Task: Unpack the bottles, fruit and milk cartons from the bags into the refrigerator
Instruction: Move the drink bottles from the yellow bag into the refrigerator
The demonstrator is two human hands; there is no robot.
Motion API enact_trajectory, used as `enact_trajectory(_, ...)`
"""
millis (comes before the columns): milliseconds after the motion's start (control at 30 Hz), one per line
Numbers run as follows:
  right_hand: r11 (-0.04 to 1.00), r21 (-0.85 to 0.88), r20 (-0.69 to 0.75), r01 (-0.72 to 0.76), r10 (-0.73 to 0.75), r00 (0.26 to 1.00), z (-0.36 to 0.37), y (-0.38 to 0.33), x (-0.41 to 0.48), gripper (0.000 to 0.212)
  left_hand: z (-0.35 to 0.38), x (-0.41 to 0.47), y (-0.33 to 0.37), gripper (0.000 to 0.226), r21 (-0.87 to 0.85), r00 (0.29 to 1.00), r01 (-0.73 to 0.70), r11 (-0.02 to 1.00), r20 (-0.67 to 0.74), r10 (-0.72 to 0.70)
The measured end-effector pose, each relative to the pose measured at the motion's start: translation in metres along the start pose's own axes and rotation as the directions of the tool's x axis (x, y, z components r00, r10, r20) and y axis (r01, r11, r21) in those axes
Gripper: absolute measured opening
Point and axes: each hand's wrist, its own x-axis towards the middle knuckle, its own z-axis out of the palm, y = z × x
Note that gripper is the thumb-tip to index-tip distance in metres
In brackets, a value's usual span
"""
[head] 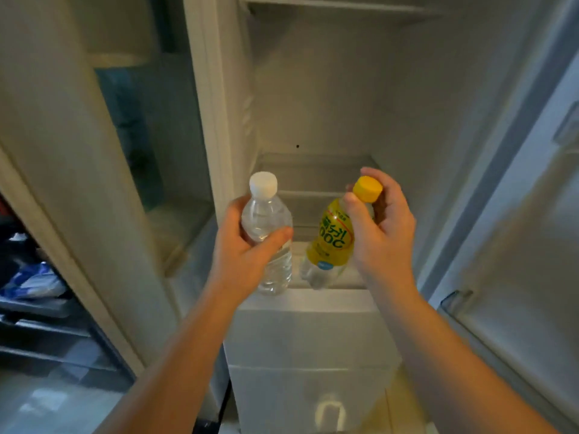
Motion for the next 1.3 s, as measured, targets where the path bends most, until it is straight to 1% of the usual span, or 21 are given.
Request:
enact_trajectory(100,0.998,0.005,-0.047,0.062,-0.062,0.997,0.003,0.004,0.04,0.03,0.021,0.041,0.007,0.059,-0.034,0.999,-0.034,0.999,0.021,0.035)
enact_trajectory(167,0.995,-0.003,-0.074,0.1,-0.1,0.992,0.007,0.01,0.066,0.028,0.035,0.067,0.012,0.06,-0.042,0.996,-0.081,0.996,0.029,0.083)
enact_trajectory(233,0.992,-0.015,-0.081,0.128,-0.129,0.988,0.013,0.017,0.092,0.028,0.048,0.091,0.015,0.06,-0.049,0.993,-0.117,0.992,0.028,0.118)
enact_trajectory(400,0.989,-0.002,-0.069,0.151,-0.151,0.986,0.027,0.045,0.156,0.028,0.077,0.154,0.012,0.057,-0.064,0.991,-0.118,0.991,0.049,0.122)
enact_trajectory(533,0.993,-0.026,0.0,0.112,-0.112,0.994,0.04,0.076,0.196,0.031,0.096,0.198,-0.006,0.058,-0.078,0.993,-0.103,0.992,0.043,0.106)
enact_trajectory(633,0.996,-0.044,0.02,0.076,-0.075,0.997,0.047,0.099,0.223,0.031,0.105,0.223,-0.024,0.057,-0.087,0.995,-0.095,0.992,0.029,0.098)
enact_trajectory(733,0.997,-0.079,0.073,0.014,-0.008,0.997,0.052,0.121,0.245,0.031,0.113,0.241,-0.038,0.06,-0.091,0.997,-0.074,0.993,0.026,0.076)
enact_trajectory(800,0.993,-0.112,0.099,-0.024,0.036,0.994,0.055,0.134,0.255,0.03,0.118,0.251,-0.049,0.057,-0.09,0.998,-0.053,0.995,0.04,0.057)
enact_trajectory(867,0.99,-0.136,0.098,-0.043,0.056,0.994,0.057,0.147,0.263,0.029,0.123,0.259,-0.059,0.053,-0.082,0.998,-0.039,0.996,0.043,0.043)
enact_trajectory(967,0.988,-0.142,0.095,-0.056,0.07,0.993,0.056,0.157,0.272,0.029,0.128,0.268,-0.067,0.052,-0.091,0.999,-0.009,0.996,0.037,0.013)
enact_trajectory(1033,0.989,-0.142,0.129,-0.043,0.061,0.99,0.054,0.161,0.272,0.022,0.129,0.269,-0.071,0.052,-0.113,1.0,0.008,0.994,0.031,-0.004)
enact_trajectory(1100,0.992,-0.122,0.155,-0.037,0.056,0.986,0.053,0.166,0.266,0.011,0.128,0.268,-0.076,0.053,-0.113,1.0,0.008,0.994,0.017,-0.006)
enact_trajectory(1133,0.993,-0.108,0.166,-0.047,0.065,0.984,0.051,0.169,0.261,0.009,0.127,0.266,-0.079,0.053,-0.109,1.0,0.008,0.994,0.017,-0.007)
enact_trajectory(1167,0.993,-0.094,0.187,-0.067,0.084,0.979,0.05,0.173,0.257,0.013,0.126,0.263,-0.085,0.054,-0.107,0.999,0.019,0.994,0.027,-0.017)
enact_trajectory(1233,0.989,-0.081,0.271,-0.128,0.145,0.952,0.046,0.183,0.247,0.03,0.122,0.255,-0.098,0.061,-0.052,0.996,0.06,0.997,0.067,-0.056)
enact_trajectory(1267,0.983,-0.101,0.323,-0.151,0.176,0.93,0.042,0.19,0.242,0.037,0.119,0.25,-0.104,0.065,-0.004,0.994,0.069,0.998,0.084,-0.068)
enact_trajectory(1300,0.976,-0.146,0.368,-0.16,0.204,0.907,0.04,0.197,0.237,0.04,0.116,0.245,-0.112,0.068,0.041,0.992,0.079,0.996,0.093,-0.083)
